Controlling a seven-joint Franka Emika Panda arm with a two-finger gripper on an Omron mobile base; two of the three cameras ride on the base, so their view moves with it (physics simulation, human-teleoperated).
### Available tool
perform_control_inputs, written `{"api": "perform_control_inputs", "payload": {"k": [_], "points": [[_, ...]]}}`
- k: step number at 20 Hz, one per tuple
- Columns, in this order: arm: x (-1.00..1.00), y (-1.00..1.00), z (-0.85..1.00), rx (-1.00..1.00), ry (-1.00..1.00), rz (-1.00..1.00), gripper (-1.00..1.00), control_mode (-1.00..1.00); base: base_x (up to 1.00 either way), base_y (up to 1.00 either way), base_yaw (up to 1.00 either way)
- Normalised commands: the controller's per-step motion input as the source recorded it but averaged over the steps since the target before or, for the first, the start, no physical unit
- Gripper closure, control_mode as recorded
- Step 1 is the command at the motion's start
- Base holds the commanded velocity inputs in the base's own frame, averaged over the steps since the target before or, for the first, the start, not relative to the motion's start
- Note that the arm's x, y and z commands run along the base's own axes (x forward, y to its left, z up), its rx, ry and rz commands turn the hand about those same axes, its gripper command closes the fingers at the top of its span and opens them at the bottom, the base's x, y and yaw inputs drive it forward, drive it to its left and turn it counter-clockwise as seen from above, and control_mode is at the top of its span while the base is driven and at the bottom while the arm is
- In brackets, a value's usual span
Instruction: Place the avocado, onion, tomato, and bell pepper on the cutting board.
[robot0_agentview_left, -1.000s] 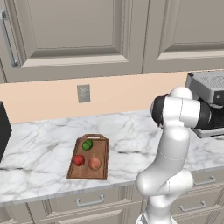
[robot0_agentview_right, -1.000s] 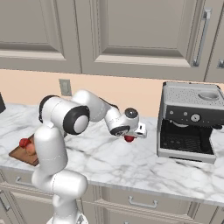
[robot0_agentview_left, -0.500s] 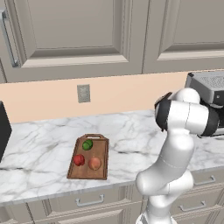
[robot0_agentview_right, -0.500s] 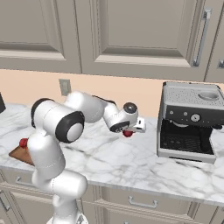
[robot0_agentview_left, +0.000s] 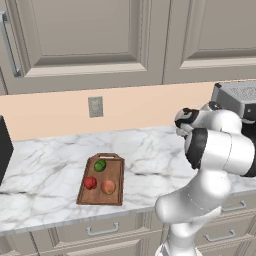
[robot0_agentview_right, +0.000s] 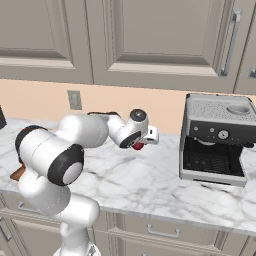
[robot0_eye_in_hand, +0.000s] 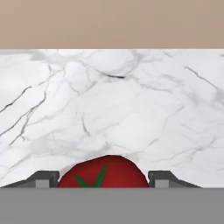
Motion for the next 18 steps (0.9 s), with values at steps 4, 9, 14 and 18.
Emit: {"api": "perform_control_inputs", "payload": {"k": [4,9,14,18], "points": [[-0.17,0.42,0.49,-0.03,0.03,0.03,1.0,-1.0,0.0,0.0,0.0],[-0.29,0.45,0.31,-0.05,0.0,0.05,1.0,-1.0,0.0,0.0,0.0],[-0.34,0.47,0.23,-0.05,0.0,0.06,1.0,-1.0,0.0,0.0,0.0],[-0.43,0.46,0.13,-0.02,0.0,0.06,1.0,-1.0,0.0,0.0,0.0]]}}
